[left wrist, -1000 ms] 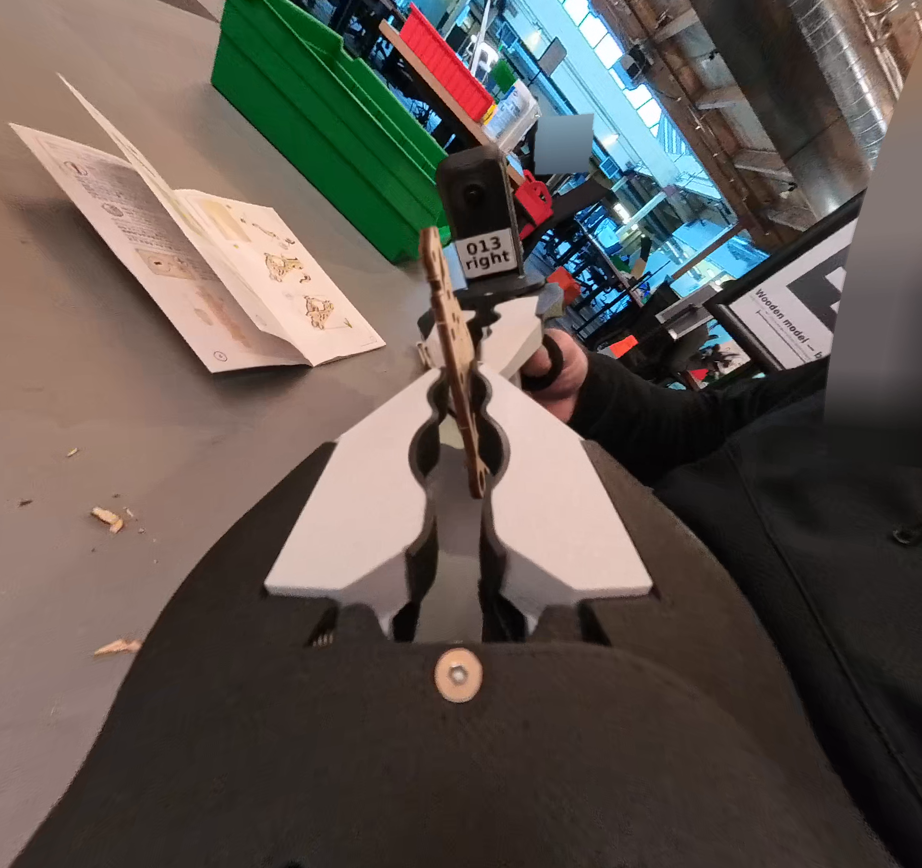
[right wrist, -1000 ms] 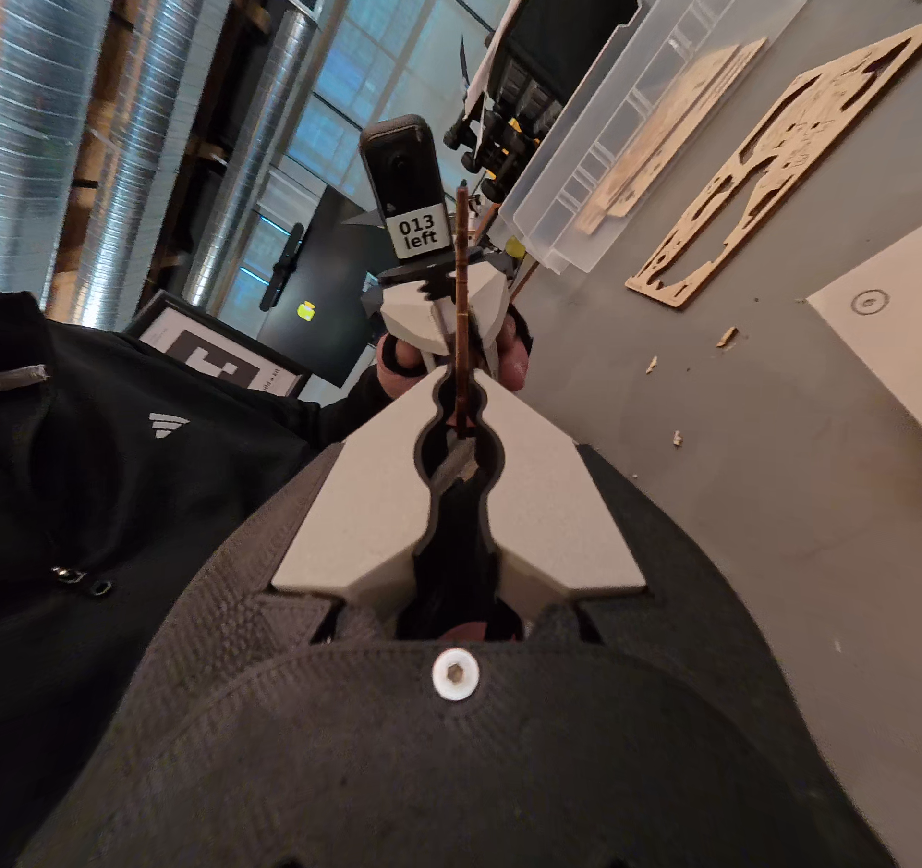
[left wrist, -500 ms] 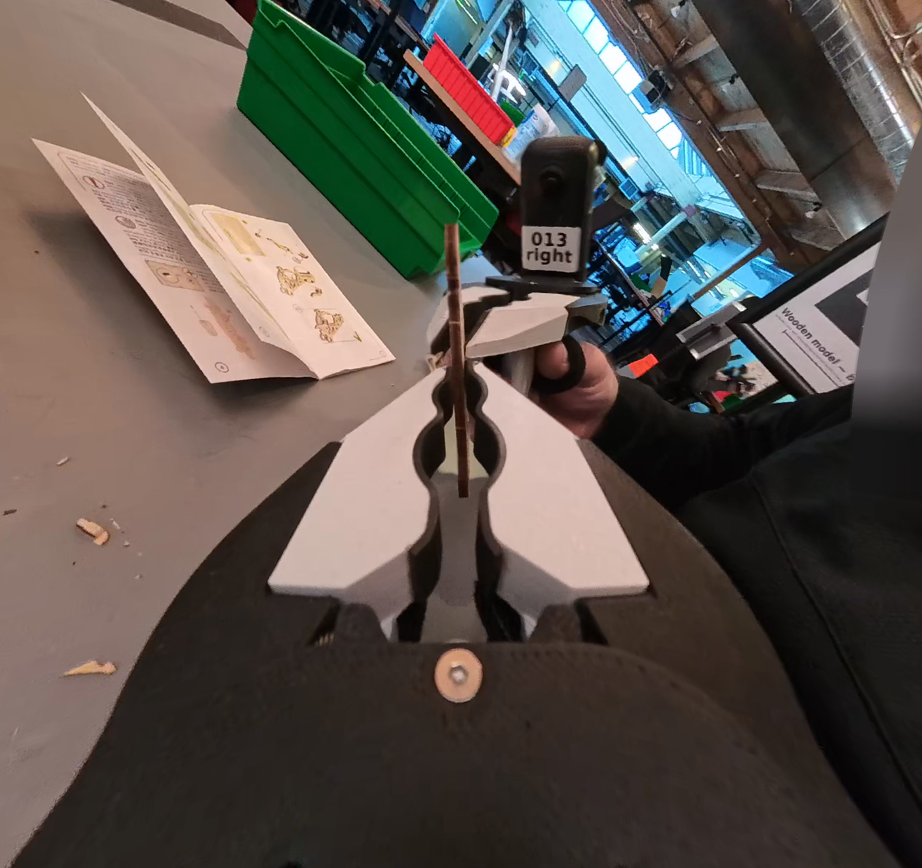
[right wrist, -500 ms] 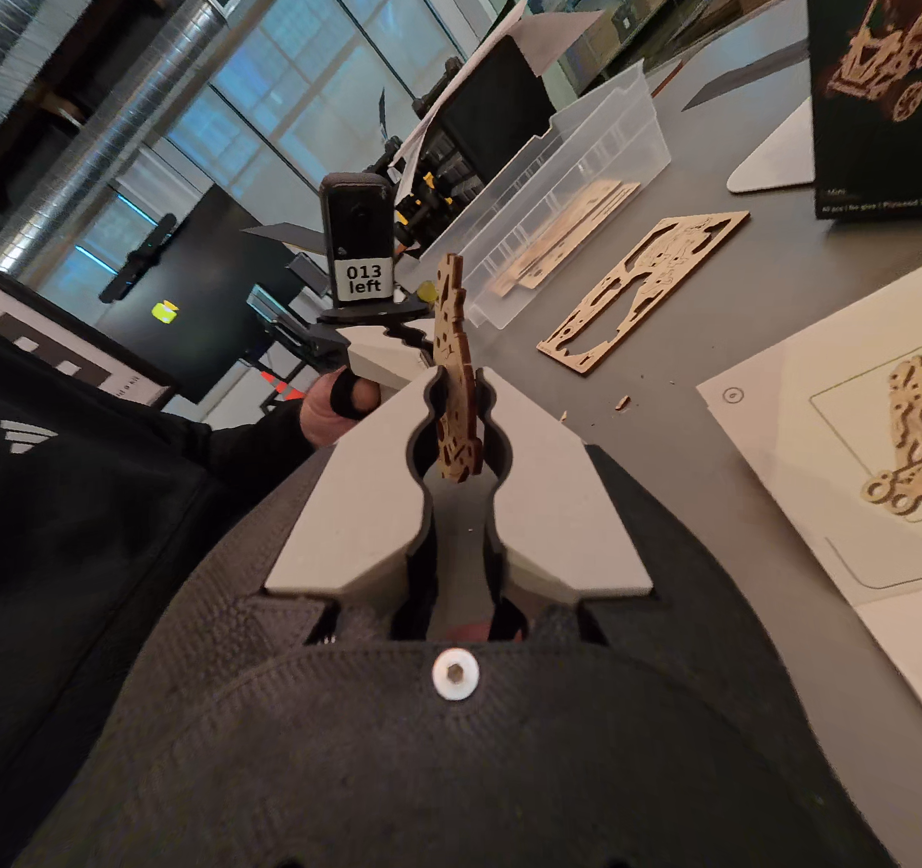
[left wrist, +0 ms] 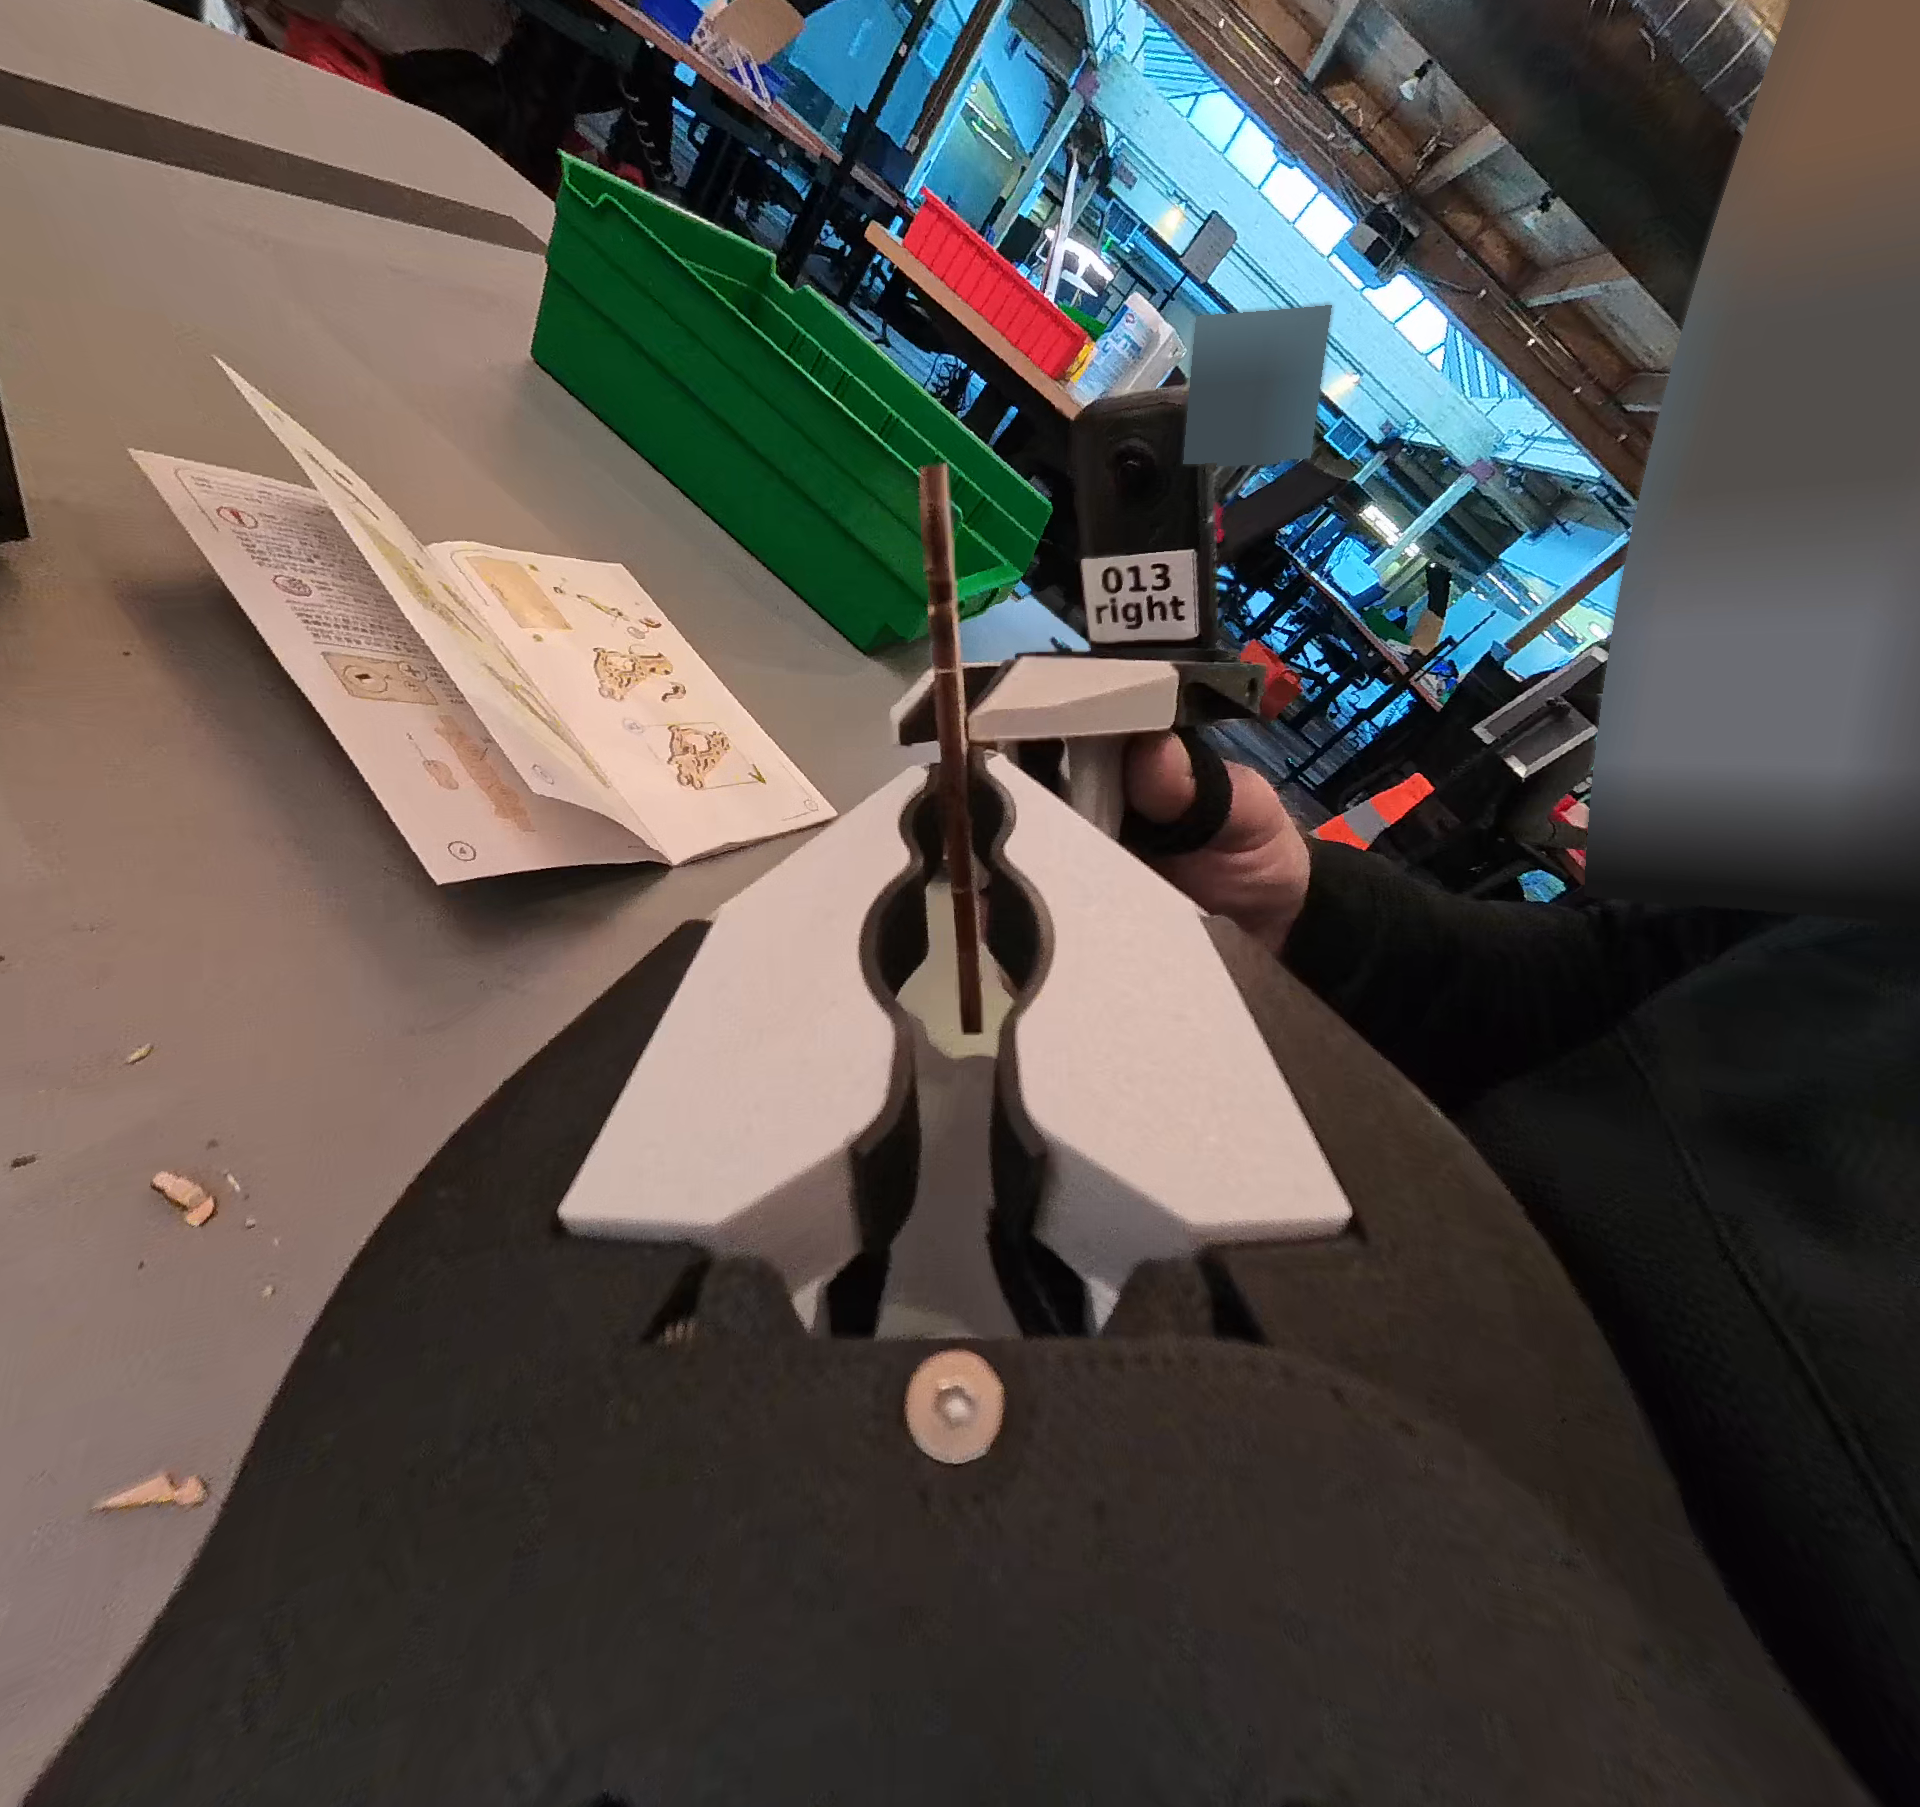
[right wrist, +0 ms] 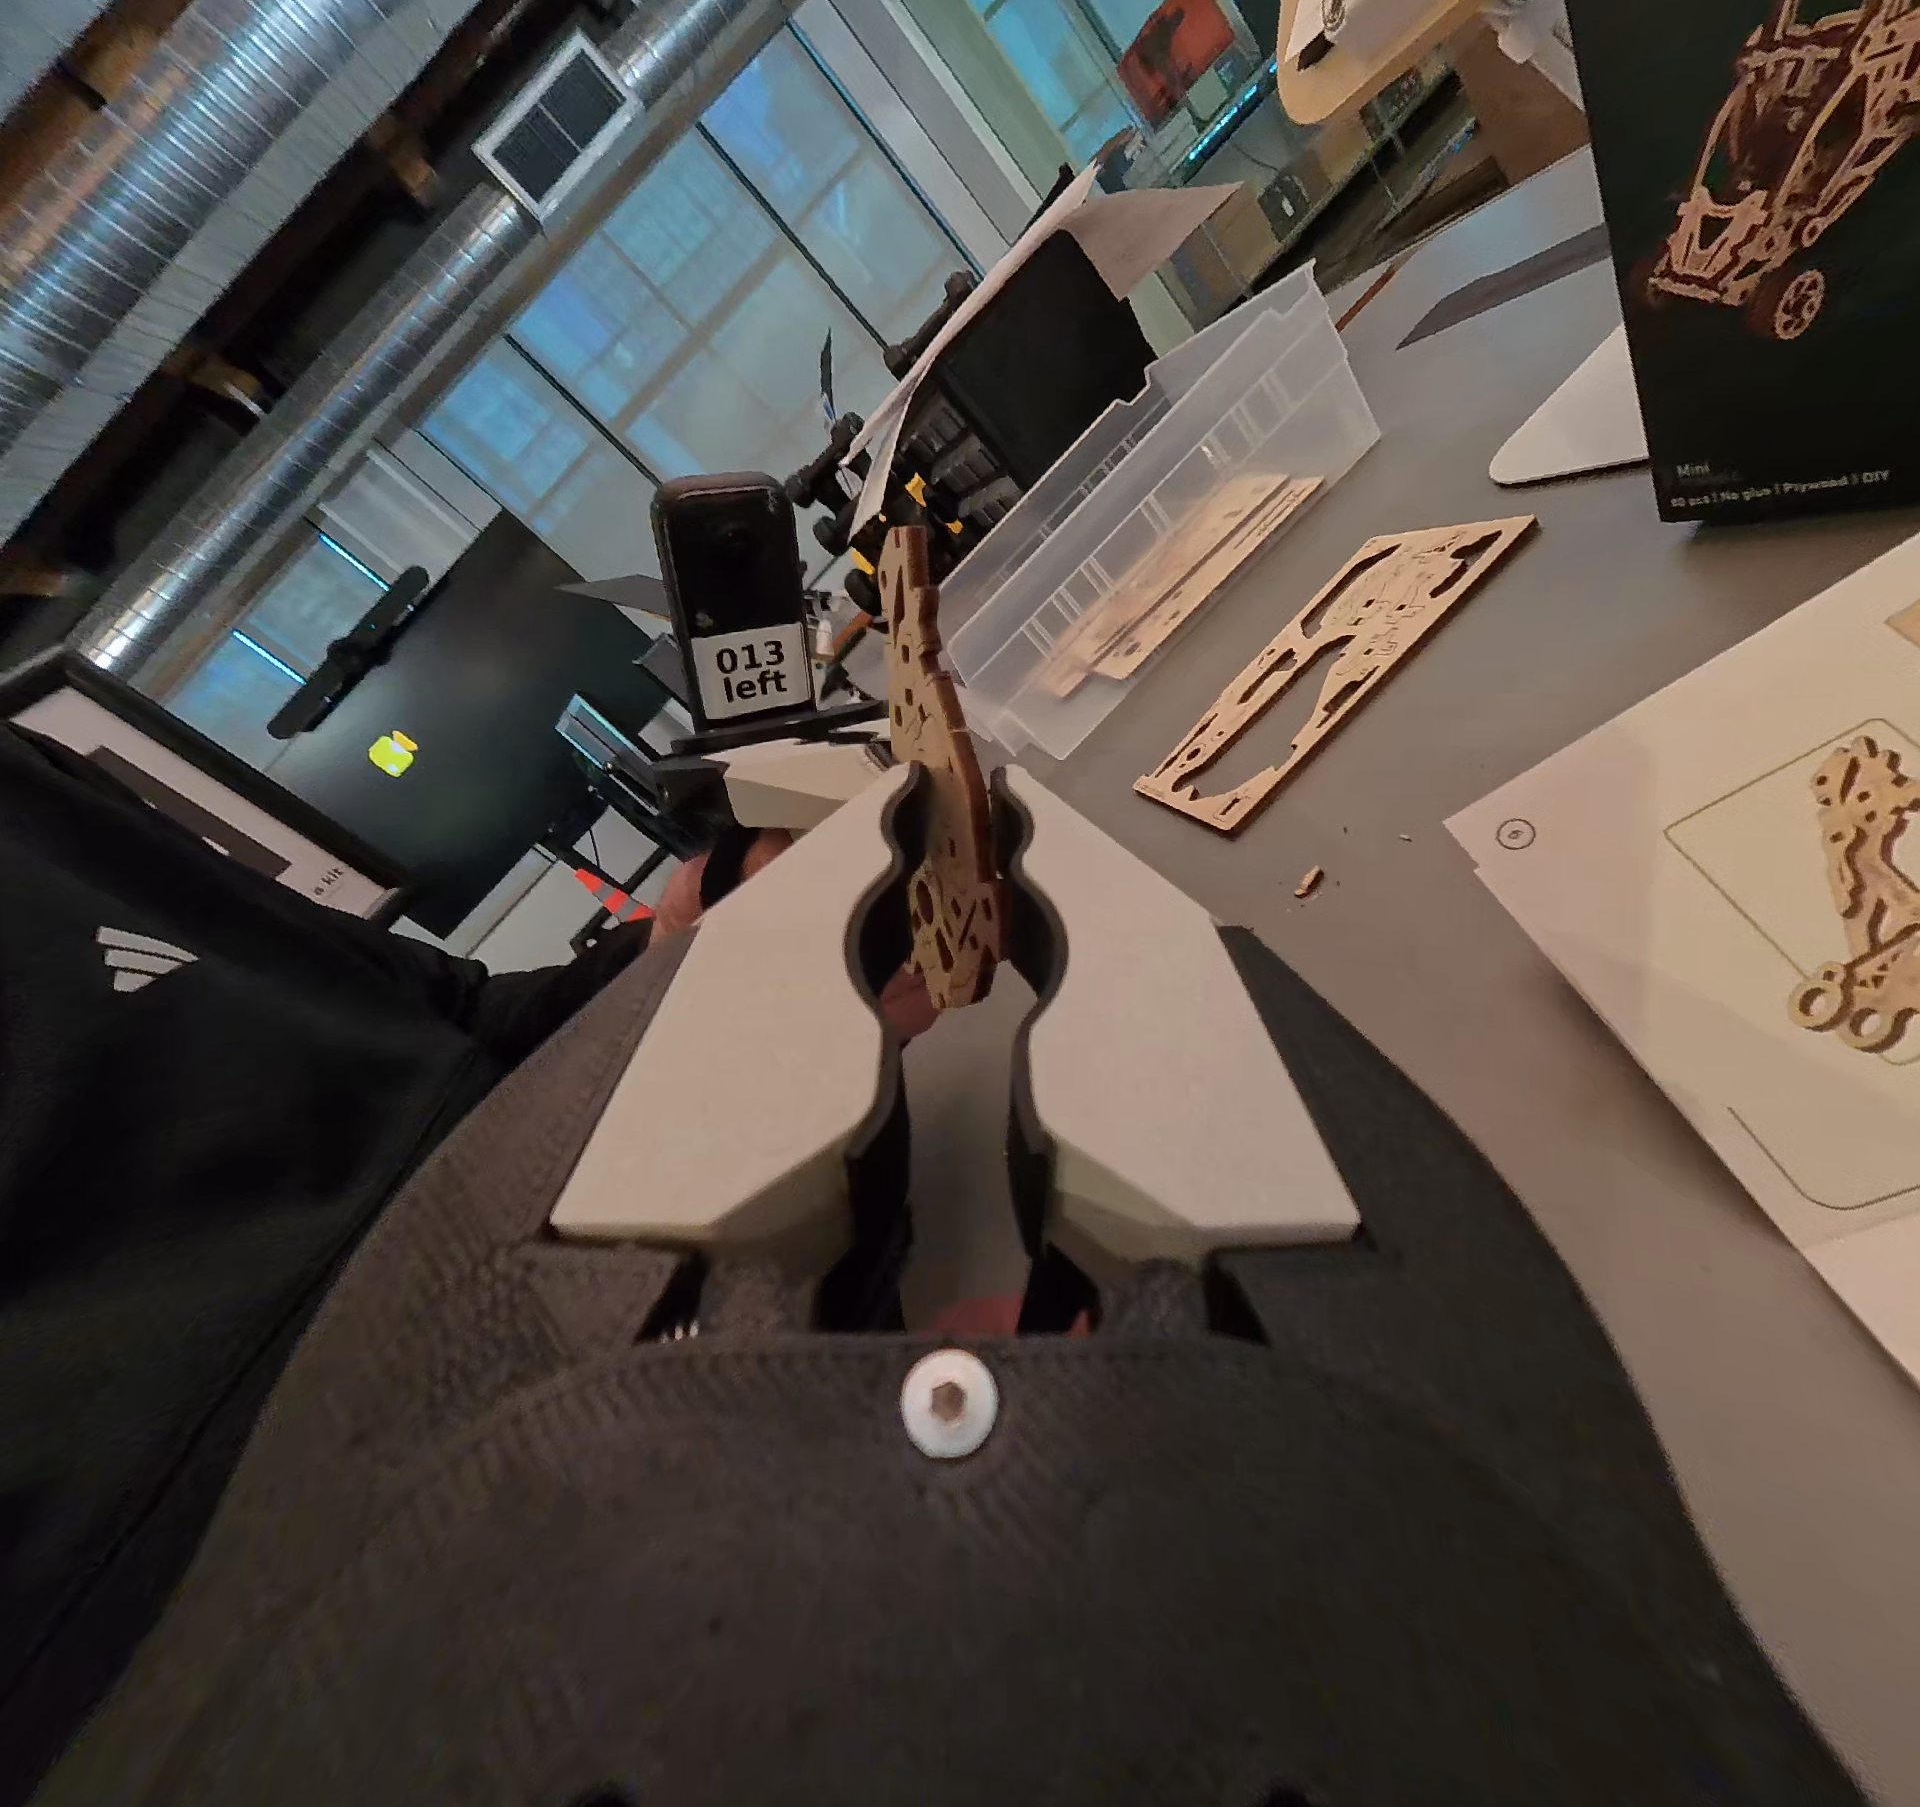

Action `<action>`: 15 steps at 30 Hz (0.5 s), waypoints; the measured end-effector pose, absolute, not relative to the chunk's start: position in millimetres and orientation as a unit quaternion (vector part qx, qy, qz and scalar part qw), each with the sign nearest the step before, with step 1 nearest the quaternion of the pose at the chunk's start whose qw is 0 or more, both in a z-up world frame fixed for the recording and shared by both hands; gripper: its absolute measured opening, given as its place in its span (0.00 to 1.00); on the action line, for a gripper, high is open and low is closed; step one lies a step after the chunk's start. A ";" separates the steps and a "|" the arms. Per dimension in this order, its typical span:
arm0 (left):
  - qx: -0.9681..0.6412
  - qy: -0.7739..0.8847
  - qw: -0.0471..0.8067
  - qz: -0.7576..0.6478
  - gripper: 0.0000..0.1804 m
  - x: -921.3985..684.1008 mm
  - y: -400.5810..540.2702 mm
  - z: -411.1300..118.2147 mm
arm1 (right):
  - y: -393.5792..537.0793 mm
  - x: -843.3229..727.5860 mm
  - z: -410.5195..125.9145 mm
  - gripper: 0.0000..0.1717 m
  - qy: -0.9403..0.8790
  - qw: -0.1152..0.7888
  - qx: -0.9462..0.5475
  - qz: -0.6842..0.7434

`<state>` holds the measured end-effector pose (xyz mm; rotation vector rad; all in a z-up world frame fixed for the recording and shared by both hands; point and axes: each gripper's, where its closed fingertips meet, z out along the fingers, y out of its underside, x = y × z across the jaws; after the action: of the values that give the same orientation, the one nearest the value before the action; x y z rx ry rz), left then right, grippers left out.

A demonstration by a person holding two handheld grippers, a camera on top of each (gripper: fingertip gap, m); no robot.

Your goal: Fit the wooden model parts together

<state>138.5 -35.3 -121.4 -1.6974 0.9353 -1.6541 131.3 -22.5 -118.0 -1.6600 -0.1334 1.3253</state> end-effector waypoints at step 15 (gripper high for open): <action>-0.646 0.377 0.300 -0.592 0.01 140.8 -39.0 -135.5 | -25.6 134.0 -132.9 0.06 -0.058 0.489 -0.722 0.486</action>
<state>140.8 -39.0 -135.5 -1.7139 1.0014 -1.5727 134.0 -25.6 -132.9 -1.7537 -0.1414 1.1808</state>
